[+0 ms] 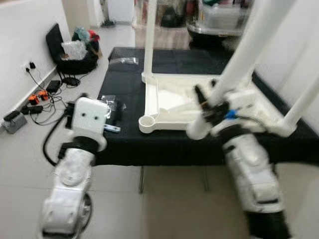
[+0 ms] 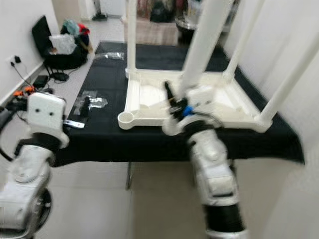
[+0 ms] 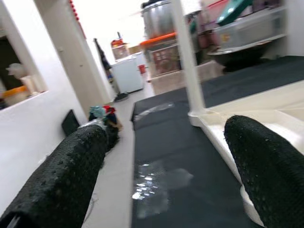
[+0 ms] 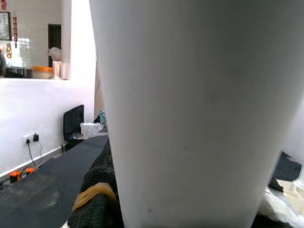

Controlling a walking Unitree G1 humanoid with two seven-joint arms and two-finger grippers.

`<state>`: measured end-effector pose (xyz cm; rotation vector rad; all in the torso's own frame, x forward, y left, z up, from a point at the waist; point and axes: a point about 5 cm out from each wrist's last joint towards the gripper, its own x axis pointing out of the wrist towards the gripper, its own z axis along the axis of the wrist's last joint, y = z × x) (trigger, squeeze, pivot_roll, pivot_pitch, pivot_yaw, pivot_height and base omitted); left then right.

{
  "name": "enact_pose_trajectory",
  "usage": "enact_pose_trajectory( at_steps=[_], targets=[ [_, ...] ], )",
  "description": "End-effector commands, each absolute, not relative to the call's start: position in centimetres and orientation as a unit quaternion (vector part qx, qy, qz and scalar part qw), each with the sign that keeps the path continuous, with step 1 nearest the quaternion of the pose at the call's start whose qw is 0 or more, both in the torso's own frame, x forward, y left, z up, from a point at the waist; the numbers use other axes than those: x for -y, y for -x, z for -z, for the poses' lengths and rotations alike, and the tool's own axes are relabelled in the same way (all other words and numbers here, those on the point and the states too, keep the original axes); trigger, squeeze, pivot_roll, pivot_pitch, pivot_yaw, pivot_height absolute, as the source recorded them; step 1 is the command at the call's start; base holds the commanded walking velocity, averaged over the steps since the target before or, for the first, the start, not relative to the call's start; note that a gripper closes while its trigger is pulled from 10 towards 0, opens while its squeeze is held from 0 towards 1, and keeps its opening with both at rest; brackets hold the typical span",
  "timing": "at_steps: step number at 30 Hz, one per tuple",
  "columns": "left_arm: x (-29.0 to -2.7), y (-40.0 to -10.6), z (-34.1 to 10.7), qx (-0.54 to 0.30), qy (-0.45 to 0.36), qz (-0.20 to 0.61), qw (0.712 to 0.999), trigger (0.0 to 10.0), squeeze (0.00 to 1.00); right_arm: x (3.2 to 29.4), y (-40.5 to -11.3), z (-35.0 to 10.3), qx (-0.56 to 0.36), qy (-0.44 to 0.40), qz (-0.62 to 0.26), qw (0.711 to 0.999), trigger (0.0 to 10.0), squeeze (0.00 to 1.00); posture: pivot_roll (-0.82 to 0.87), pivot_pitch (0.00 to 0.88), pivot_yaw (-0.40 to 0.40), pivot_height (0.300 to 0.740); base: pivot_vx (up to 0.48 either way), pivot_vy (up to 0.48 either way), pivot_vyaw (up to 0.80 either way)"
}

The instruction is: Building children table

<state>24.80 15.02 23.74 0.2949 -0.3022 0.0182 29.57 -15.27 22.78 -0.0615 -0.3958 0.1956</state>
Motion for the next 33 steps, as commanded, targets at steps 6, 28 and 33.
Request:
enact_pose_trajectory(
  at_steps=[6, 28, 33],
  targets=[
    [-15.6, -24.8, -23.7, 0.144, -0.150, -0.022, 0.978, 10.0, 0.00, 14.1, -29.6, -23.9, 0.213, 0.024, -0.116, 0.970, 10.0, 0.00, 0.04, 0.056, -0.090, 0.740, 0.382, 0.000, 0.00],
    [-14.9, -23.7, -21.5, 0.103, -0.105, 0.011, 0.989, 10.0, 0.00, 14.6, -32.1, -26.4, 0.216, -0.029, -0.136, 0.966, 10.0, 0.00, 0.06, 0.049, -0.088, 0.740, 0.085, 0.000, 0.00],
    [-14.5, -23.7, -21.5, 0.106, -0.097, 0.007, 0.990, 10.0, 0.00, 15.2, -32.0, -25.9, 0.209, -0.022, -0.129, 0.969, 10.0, 0.00, 0.04, 0.023, -0.102, 0.740, 0.000, 0.000, 0.00]
  ],
)
